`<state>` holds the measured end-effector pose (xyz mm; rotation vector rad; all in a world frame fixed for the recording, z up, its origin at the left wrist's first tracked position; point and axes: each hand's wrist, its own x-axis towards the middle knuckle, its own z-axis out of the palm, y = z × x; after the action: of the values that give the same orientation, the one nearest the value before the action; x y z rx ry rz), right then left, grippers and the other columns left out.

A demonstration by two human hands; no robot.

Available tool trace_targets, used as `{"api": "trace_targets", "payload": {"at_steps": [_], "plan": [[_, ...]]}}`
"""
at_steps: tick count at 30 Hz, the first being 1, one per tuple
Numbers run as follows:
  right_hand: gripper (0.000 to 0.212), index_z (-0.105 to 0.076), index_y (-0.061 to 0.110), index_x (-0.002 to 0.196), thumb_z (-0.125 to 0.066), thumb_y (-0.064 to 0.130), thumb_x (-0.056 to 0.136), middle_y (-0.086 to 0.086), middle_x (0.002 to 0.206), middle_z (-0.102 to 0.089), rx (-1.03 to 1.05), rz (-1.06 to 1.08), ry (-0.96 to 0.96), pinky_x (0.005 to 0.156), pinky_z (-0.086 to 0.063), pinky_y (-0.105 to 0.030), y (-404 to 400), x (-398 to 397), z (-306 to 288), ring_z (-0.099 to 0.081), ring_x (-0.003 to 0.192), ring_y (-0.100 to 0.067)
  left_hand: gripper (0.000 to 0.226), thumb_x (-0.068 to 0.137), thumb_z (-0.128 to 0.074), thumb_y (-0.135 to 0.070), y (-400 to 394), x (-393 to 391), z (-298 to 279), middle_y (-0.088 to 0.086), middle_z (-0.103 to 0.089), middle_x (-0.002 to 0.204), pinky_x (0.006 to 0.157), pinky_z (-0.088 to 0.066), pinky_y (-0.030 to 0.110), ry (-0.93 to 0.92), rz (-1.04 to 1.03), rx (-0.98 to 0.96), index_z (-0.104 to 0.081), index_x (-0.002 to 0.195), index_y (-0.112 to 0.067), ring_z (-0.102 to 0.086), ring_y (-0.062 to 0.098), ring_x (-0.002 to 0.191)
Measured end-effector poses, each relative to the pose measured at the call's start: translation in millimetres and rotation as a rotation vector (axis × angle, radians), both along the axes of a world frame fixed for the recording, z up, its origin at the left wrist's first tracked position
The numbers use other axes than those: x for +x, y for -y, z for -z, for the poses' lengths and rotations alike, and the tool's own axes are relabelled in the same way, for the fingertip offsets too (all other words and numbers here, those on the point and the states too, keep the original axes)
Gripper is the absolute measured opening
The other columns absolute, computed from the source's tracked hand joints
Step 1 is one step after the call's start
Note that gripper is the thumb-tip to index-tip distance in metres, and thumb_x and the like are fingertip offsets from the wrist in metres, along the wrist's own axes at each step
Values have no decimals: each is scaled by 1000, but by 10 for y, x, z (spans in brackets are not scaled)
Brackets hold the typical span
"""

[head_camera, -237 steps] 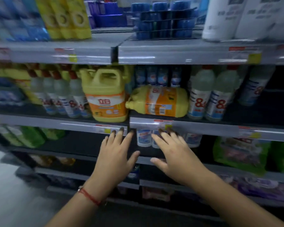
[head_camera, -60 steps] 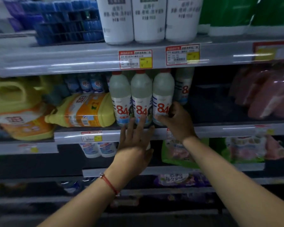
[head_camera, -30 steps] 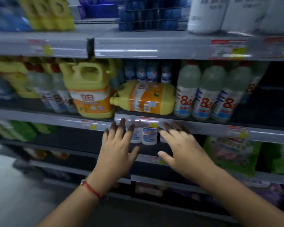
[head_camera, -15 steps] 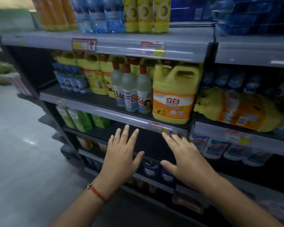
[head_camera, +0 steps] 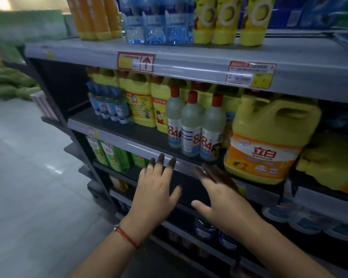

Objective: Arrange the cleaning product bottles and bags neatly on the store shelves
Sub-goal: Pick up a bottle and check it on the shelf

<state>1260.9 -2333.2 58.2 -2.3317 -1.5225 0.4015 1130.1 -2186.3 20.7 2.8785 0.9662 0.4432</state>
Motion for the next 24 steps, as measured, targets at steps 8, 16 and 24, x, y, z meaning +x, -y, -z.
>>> {"api": "trace_targets", "payload": {"at_steps": [8,16,24], "plan": [[87,5,42,158,-56,50,97,14,167,14,-12,-24,-42,126,-2,-36,-743,253,217,12,155,-16,77,91,-52,-58,-786,419,64,9,-35,161,114,-39,49,291,55,-240,-35,155,-18,-34,27,149],[83,1,35,160,-55,48,99,13,168,11,-14,51,-10,124,2,-33,-952,195,217,14,155,-15,74,92,-74,-37,-1336,920,18,-16,-56,143,101,-52,40,577,293,-611,-32,152,-40,-56,5,129],[84,-6,34,161,-61,41,98,13,168,3,-58,329,-132,125,-8,-30,-1105,-172,24,4,155,-13,52,90,-75,-36,-1649,935,64,-13,-66,124,95,-54,36,551,344,-732,-53,135,-26,-63,4,110]]}}
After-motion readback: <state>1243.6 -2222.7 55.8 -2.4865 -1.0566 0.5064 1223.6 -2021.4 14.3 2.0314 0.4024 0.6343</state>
